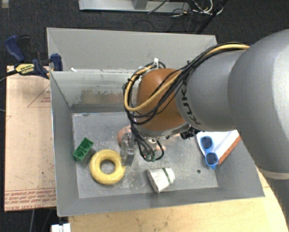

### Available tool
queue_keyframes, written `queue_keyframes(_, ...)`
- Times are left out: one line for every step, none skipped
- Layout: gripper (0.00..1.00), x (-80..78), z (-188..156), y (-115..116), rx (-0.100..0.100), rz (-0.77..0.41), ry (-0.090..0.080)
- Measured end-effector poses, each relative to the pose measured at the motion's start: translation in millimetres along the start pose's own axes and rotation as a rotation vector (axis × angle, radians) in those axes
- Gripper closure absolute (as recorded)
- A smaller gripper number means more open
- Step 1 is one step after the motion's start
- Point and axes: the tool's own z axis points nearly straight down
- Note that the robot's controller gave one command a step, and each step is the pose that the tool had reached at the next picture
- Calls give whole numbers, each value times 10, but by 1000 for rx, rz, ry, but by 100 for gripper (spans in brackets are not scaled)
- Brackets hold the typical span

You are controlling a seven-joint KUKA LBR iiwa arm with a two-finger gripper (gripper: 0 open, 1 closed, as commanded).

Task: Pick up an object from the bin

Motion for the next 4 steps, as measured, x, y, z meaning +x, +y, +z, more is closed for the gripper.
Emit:
queue_keyframes(0, 5, 7, -7, 1, 1, 2)
queue_keyframes(0, 4, 7, -9, 1, 1, 2)
queue_keyframes(0, 54, 72, 81, 2, 50, -1)
queue_keyframes(100, 620, 279, 506, -8, 63, -14)
